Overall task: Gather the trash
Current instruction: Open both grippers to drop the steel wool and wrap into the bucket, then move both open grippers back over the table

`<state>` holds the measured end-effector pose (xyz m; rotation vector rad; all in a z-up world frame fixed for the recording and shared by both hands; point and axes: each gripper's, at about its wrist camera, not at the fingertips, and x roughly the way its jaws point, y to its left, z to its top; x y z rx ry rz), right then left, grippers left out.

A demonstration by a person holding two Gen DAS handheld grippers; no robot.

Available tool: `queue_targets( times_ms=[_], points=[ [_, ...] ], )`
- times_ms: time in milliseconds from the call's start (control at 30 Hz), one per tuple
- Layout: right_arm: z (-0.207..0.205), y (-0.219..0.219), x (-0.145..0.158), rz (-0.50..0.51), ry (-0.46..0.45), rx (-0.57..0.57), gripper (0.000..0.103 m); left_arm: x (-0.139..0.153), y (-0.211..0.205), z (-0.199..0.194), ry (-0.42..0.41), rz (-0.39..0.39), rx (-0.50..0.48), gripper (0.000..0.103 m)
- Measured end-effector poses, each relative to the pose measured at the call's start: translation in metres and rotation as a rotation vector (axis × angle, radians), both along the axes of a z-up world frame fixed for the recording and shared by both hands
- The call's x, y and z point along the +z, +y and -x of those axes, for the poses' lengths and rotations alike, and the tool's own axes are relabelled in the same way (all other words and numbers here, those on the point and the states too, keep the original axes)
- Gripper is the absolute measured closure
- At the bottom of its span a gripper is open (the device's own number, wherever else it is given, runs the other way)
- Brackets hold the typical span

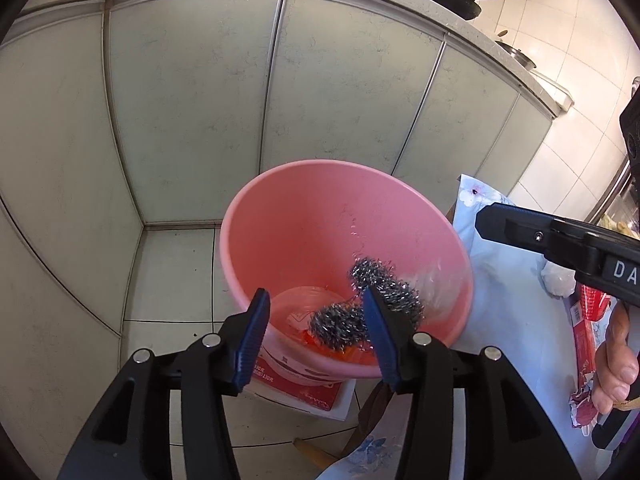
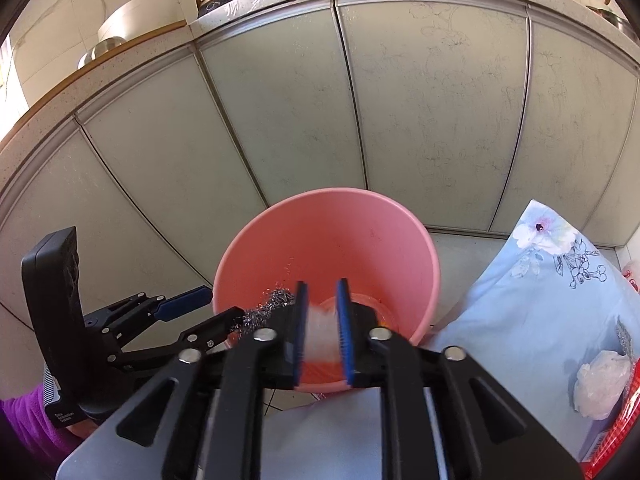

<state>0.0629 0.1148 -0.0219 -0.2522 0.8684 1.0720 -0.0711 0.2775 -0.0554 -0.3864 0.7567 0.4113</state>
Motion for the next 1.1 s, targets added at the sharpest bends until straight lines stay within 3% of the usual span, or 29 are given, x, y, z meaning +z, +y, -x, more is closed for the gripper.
queue_targets(
  times_ms=[267, 400, 500, 800, 1100],
  points=[
    [0.003, -0.011, 0.009, -0.016, -0.038, -0.013, 0.074, 0.003, -0.001, 0.000, -0.004, -0.008, -0.004, 0.054],
    [0.005, -0.017, 0.007, -0.011, -0.043, -0.025, 0.074, 0.003, -0.001, 0.001, -0.002, -0.004, -0.006, 0.043],
    [0.005, -0.023, 0.006, -0.011, -0.038, -0.034, 0.074, 0.004, -0.004, 0.002, 0.000, -0.012, -0.004, 0.041],
    [0.007, -0.034, 0.006, -0.018, -0.043, -0.047, 0.074, -0.009, -0.009, -0.002, 0.047, -0.130, 0.040, 0.040],
    [0.013, -0.039, 0.006, -0.017, -0.060, -0.045, 0.074, -0.027, -0.007, 0.003, 0.103, -0.140, 0.048, 0.040]
  ],
)
